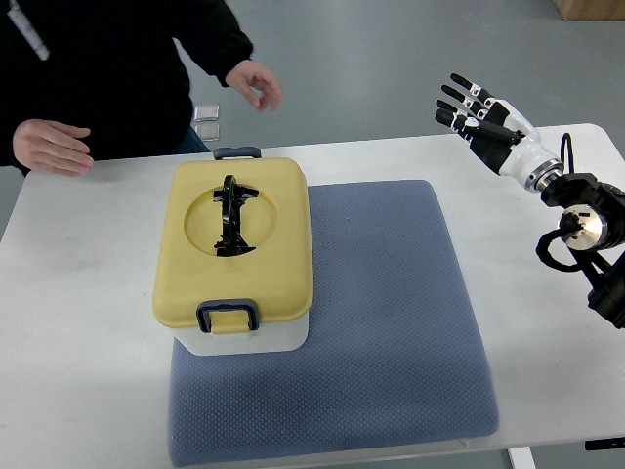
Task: Open white storage box with right hand
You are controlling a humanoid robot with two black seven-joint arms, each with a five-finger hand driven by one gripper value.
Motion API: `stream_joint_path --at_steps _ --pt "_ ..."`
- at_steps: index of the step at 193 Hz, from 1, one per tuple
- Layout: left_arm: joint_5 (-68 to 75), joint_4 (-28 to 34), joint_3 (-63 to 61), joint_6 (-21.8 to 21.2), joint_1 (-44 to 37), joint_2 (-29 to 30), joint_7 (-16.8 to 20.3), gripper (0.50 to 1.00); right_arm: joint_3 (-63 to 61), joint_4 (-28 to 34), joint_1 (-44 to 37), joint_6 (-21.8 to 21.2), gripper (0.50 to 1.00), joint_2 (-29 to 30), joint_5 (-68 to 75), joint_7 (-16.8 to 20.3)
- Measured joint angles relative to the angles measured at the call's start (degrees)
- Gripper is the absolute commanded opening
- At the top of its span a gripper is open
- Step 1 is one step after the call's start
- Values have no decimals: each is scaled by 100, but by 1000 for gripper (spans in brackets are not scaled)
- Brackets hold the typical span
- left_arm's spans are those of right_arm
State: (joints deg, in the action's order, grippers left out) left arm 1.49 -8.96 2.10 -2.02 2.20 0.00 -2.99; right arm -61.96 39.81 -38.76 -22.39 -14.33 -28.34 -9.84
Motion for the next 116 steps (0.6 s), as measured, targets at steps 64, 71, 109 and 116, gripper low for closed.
stream_joint_path --at_steps 64,71,109,116 --pt "0 8 17 -1 -1 0 -8 1000 0 0 0 -42 930 -14 1 0" --pt "0 8 18 -1 -3 0 -8 1000 0 0 -1 -44 930 -19 1 0" --pt "0 0 19 -1 -9 0 -8 1000 -8 -2 -15 -134 930 -156 4 0" --pt "0 0 19 -1 -9 0 -8 1000 -8 -5 -16 -165 930 -173 4 0"
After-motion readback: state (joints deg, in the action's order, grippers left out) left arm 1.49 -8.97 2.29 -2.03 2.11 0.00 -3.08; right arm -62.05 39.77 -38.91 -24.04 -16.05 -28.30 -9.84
